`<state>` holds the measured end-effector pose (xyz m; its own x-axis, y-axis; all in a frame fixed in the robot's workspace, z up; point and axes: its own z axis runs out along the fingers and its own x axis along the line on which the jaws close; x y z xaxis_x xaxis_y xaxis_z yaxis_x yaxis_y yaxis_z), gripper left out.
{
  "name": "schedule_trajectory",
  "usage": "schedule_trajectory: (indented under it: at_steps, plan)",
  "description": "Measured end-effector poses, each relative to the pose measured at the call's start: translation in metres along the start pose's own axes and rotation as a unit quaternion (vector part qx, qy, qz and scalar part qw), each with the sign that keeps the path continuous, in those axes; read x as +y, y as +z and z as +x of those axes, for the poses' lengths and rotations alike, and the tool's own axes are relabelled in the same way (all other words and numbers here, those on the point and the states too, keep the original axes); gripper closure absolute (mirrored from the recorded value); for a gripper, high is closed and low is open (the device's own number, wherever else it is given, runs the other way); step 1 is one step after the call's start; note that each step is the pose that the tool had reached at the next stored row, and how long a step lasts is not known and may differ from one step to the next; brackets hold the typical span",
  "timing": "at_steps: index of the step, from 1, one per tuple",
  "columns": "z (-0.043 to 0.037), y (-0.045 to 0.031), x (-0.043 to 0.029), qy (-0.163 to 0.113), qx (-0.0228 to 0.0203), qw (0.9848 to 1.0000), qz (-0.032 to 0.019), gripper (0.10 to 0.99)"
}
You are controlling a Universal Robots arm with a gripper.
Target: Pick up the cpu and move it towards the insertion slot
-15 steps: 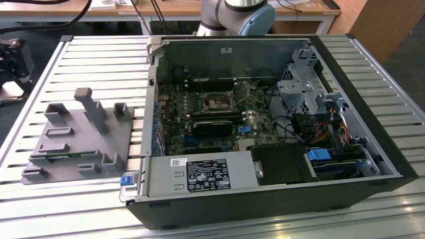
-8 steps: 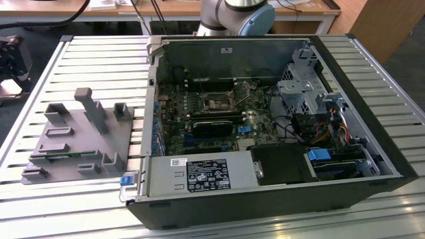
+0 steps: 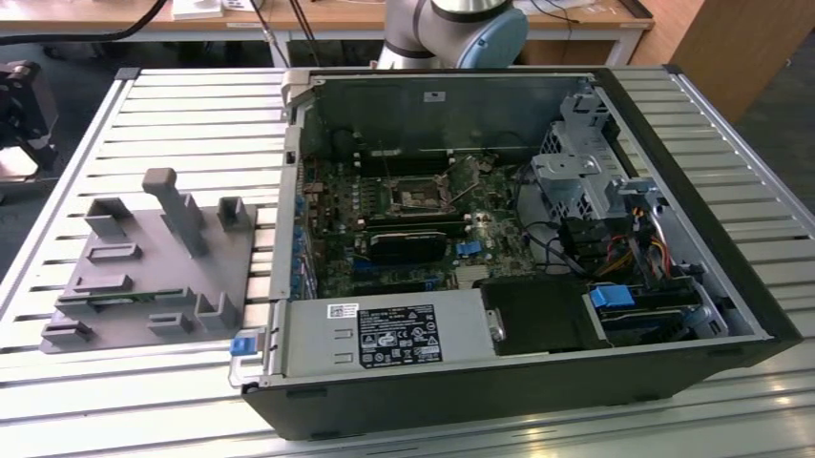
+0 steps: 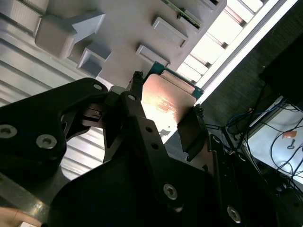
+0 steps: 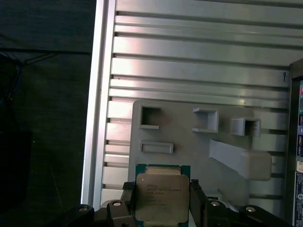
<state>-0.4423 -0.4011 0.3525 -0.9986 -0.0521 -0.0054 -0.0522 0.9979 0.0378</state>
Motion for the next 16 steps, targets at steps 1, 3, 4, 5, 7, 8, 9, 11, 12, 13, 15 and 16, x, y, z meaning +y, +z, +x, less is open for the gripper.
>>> schedule_trajectory:
  at_steps: [1, 3, 4, 5, 7, 8, 9, 11, 12, 13, 15, 16]
  plan:
    - [0.0000, -0.0009, 0.0001, 0.000, 0.0000, 1.0000, 0.0000, 0.541]
    - [0.0000, -0.0028, 0.0002, 0.000, -0.0001, 1.0000, 0.0000, 0.541]
    - [0.0000, -0.0040, 0.0002, 0.000, -0.0001, 1.0000, -0.0001, 0.541]
    - [0.0000, -0.0056, 0.0004, 0.000, -0.0001, 1.0000, 0.0000, 0.541]
    - [0.0000, -0.0087, 0.0005, 0.000, 0.0000, 1.0000, 0.0000, 0.541]
    - [0.0000, -0.0102, 0.0006, 0.000, -0.0001, 1.0000, 0.0000, 0.541]
    - [-0.0001, -0.0117, 0.0007, 0.000, -0.0001, 1.0000, 0.0000, 0.541]
    - [-0.0001, -0.0151, 0.0010, 0.000, 0.0000, 1.0000, 0.0000, 0.541]
    - [-0.0001, -0.0170, 0.0011, 0.000, 0.0000, 1.0000, 0.0000, 0.541]
    - [-0.0001, -0.0187, 0.0012, 0.000, -0.0001, 1.0000, 0.0000, 0.541]
    - [-0.0002, -0.0224, 0.0014, 0.000, -0.0001, 1.0000, -0.0001, 0.541]
    - [-0.0002, -0.0243, 0.0016, 0.000, -0.0001, 1.0000, 0.0000, 0.541]
